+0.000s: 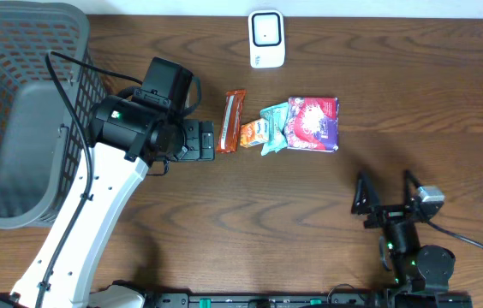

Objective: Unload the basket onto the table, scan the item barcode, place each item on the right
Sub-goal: 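Move the right gripper to the pad pack and grasp it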

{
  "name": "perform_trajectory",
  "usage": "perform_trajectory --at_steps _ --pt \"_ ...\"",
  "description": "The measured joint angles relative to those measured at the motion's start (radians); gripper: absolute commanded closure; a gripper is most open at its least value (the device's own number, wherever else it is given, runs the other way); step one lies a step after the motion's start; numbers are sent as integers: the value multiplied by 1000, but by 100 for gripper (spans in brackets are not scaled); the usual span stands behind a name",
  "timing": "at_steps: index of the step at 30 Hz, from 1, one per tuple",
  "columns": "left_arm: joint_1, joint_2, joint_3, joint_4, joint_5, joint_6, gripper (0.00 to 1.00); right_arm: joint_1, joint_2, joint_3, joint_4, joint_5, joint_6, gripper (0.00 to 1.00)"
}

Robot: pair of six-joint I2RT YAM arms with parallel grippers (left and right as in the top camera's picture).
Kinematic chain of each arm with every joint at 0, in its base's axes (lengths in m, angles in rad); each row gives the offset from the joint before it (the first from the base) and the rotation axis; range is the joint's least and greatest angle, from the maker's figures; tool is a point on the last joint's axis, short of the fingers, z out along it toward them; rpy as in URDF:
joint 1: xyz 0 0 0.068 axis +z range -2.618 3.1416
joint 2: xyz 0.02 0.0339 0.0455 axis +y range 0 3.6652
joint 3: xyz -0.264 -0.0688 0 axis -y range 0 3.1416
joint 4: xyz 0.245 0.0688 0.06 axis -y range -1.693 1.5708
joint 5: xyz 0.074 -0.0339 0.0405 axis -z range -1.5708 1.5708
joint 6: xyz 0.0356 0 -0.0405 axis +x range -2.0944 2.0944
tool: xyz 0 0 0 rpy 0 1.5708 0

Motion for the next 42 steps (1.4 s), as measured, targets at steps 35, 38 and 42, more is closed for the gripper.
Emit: perform_trajectory --at_steps 35,38,42 --pt "0 0 0 0 0 0 2 0 911 1102 -872 -215 -248 1" --pt "0 0 0 0 0 0 2 0 1079 1156 -917 -205 -290 1" --pt "0 0 0 0 0 0 2 0 1211 1164 -895 -200 -313 1"
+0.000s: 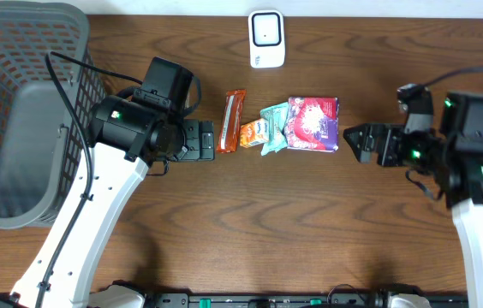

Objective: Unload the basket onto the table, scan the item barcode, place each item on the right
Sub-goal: 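Move the right gripper to the pad pack and grasp it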

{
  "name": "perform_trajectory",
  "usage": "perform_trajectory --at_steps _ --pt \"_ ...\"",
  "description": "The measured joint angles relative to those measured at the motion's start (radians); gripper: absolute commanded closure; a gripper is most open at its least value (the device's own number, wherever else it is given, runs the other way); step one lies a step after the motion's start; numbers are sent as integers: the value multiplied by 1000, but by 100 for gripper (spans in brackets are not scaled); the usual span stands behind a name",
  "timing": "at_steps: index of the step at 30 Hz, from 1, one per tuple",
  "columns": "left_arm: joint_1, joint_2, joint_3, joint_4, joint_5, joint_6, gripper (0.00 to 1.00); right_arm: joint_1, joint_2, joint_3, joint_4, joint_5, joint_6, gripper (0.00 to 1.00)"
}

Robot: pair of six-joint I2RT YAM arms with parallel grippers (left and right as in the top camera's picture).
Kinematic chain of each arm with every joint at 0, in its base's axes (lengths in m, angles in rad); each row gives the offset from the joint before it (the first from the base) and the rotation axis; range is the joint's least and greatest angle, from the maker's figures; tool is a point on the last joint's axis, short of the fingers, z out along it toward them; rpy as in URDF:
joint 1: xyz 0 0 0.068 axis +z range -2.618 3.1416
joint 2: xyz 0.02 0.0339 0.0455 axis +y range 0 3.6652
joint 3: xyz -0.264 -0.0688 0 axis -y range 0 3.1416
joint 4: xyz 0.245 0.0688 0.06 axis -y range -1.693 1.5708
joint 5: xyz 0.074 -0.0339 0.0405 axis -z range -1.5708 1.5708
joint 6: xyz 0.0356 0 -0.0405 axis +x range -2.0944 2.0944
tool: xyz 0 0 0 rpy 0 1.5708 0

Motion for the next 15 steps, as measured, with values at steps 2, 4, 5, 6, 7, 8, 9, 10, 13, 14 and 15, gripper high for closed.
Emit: perform_trajectory --at_steps 2,4,5,6,7,8,9,10,13,14,15 --pt "0 0 0 0 0 0 2 0 52 1 28 1 -7 1" --pt "0 0 0 0 0 0 2 0 98 2 54 -1 -12 1" --pt "0 0 0 0 0 0 2 0 118 2 63 -2 -13 1" --pt "0 0 0 0 0 0 2 0 141 3 71 -3 -15 1" --pt "0 0 0 0 0 0 2 0 163 4 77 -3 -16 1" --pt "0 0 0 0 0 0 2 0 186 5 85 -3 -16 1" --pt "0 0 0 0 0 0 2 0 209 5 95 -3 -16 1" --pt "0 0 0 0 0 0 2 0 235 6 106 -3 -15 1" --pt "0 0 0 0 0 0 2 0 313 7 144 -4 14 1" --pt "0 0 0 0 0 0 2 0 329 7 148 -5 23 1" --pt "0 0 0 0 0 0 2 0 353 7 150 -10 38 1"
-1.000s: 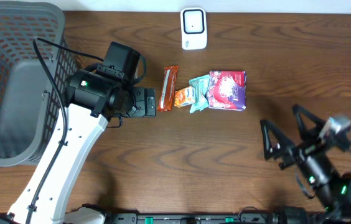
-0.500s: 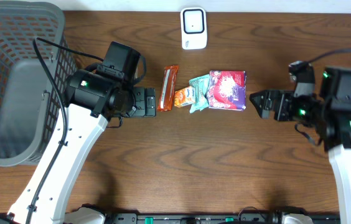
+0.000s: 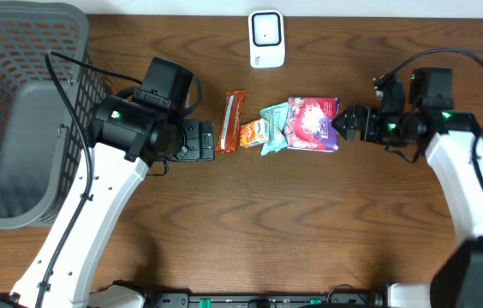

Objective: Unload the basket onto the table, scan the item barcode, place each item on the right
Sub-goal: 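Move the right gripper to the pad pack and grasp it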

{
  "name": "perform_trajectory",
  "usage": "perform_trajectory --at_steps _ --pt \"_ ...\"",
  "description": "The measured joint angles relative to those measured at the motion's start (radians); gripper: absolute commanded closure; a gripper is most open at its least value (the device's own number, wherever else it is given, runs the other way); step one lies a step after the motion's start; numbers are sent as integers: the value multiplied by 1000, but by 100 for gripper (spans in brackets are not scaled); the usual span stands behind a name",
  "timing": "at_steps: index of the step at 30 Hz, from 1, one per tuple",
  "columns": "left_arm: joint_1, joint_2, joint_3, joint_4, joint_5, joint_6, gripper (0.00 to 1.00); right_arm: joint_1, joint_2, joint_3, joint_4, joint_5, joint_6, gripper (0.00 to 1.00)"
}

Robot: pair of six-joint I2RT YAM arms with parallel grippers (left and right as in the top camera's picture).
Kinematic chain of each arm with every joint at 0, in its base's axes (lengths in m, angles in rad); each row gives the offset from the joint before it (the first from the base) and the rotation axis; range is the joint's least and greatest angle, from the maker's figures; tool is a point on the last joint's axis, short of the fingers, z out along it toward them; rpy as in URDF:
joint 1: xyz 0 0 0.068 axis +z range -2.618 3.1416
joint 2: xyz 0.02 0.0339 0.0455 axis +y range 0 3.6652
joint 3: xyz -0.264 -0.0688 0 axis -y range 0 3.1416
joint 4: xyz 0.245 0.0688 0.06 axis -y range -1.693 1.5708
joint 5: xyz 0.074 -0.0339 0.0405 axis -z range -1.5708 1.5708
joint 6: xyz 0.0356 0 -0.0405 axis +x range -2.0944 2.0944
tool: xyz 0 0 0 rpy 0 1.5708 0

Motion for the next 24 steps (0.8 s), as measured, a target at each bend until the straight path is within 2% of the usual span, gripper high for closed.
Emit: perform_trajectory --at_steps 17,24 --pt "0 0 0 0 0 0 2 45 174 0 -29 -70 26 1" --pt "0 0 0 0 0 0 2 89 185 0 -18 26 27 1"
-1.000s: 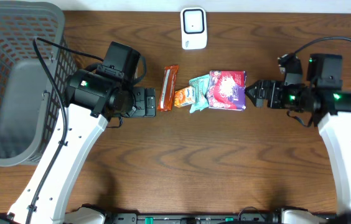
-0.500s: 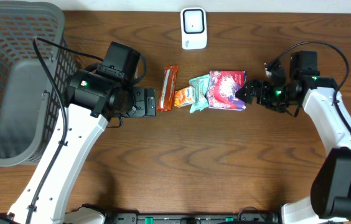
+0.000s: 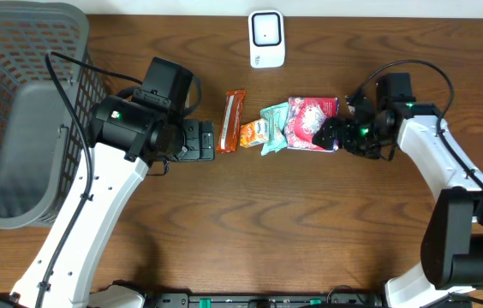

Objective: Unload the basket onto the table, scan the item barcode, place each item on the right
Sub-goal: 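Move the right gripper to the pad pack and grasp it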

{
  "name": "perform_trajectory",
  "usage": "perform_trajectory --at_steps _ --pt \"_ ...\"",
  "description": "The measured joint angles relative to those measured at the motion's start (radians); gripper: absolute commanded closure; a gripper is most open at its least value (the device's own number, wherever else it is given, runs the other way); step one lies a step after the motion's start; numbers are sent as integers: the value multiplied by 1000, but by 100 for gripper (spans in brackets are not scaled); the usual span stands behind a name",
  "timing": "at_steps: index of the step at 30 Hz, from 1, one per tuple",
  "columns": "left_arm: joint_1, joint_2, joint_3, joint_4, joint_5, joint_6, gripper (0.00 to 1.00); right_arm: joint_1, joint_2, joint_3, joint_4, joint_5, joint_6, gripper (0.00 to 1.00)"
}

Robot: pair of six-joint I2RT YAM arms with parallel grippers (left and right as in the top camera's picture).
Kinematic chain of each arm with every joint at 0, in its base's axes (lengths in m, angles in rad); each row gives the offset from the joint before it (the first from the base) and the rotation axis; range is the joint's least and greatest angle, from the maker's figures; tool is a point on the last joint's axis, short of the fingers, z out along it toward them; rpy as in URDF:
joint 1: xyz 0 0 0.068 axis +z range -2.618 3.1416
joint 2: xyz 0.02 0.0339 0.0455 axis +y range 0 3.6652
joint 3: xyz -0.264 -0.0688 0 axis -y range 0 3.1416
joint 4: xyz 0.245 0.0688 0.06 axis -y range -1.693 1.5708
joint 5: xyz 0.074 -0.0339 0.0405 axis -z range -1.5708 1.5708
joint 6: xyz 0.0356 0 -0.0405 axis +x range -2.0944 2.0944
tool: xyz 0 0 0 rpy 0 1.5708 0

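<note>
A white scanner stands at the table's far edge. In front of it lies a row of snacks: an orange-red bar, a small orange packet, a teal packet and a red-and-purple packet. My right gripper is at the right edge of the red-and-purple packet, its dark fingers spread and overlapping that edge. My left gripper rests open just left of the bar, holding nothing.
A large grey mesh basket fills the left end of the table. The left arm's white link runs from the front edge up to the gripper. Brown wood tabletop lies in front of the snacks.
My right gripper has moved left, from just beside the red-and-purple packet to overlapping its right edge. The left arm and the snacks have not moved.
At first the right arm was folded at the front edge, gripper up. Then it was stretched out to the right of the snack row, gripper pointing left. It stood closer to the red-and-purple packet after that, and now it is on the packet's edge. The left arm stayed still.
</note>
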Motion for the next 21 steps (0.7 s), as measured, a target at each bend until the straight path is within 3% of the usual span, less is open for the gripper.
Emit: perform_trajectory --at_steps 8,12,21 --pt "0 0 0 0 0 0 2 6 0 0 34 39 2 5" --pt "0 0 0 0 0 0 2 6 0 0 68 53 7 21" --pt "0 0 0 0 0 0 2 6 0 0 116 63 17 22"
